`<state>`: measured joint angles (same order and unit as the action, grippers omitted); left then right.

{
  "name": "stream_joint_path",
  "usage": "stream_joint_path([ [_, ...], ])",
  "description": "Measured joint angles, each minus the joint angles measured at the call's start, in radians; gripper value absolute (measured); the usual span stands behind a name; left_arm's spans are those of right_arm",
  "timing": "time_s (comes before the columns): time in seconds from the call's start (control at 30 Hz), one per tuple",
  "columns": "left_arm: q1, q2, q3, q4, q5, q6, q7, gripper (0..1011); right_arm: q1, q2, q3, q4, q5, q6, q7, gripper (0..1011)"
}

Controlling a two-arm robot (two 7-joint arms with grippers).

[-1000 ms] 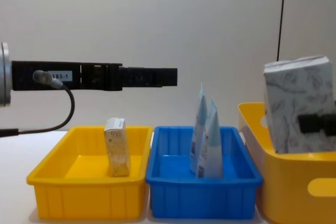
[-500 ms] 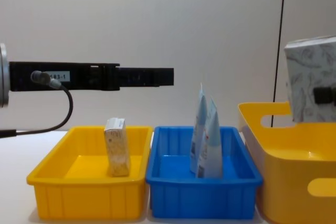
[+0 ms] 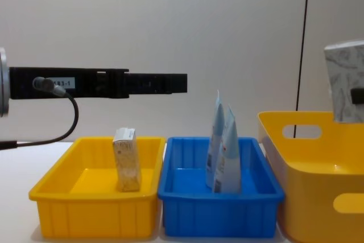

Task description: Bimanual collaborative sorting of washing and personal care products

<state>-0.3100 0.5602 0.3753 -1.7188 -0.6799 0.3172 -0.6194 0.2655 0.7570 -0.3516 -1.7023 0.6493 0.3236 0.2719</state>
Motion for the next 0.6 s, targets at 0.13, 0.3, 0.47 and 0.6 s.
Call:
stream_joint_path([
  [0.13, 0.000, 0.000, 0.000, 0.000, -0.001, 0.000, 0.001, 1001, 0.015, -0.026, -0.004, 0.015, -0.016, 0.036, -0.057, 316],
  [0.3, 0.001, 0.000, -0.001, -0.001, -0.001, 0.000, 0.002, 1001, 0.042, -0.054, -0.021, 0.044, -0.037, 0.072, -0.097, 316],
  [0.47, 0.001, 0.000, -0.001, -0.001, -0.001, 0.000, 0.002, 1001, 0.076, -0.081, -0.044, 0.085, -0.065, 0.101, -0.120, 316],
  [0.6, 0.001, 0.000, -0.001, -0.001, -0.001, 0.000, 0.003, 1001, 0.102, -0.098, -0.064, 0.116, -0.084, 0.113, -0.126, 316],
])
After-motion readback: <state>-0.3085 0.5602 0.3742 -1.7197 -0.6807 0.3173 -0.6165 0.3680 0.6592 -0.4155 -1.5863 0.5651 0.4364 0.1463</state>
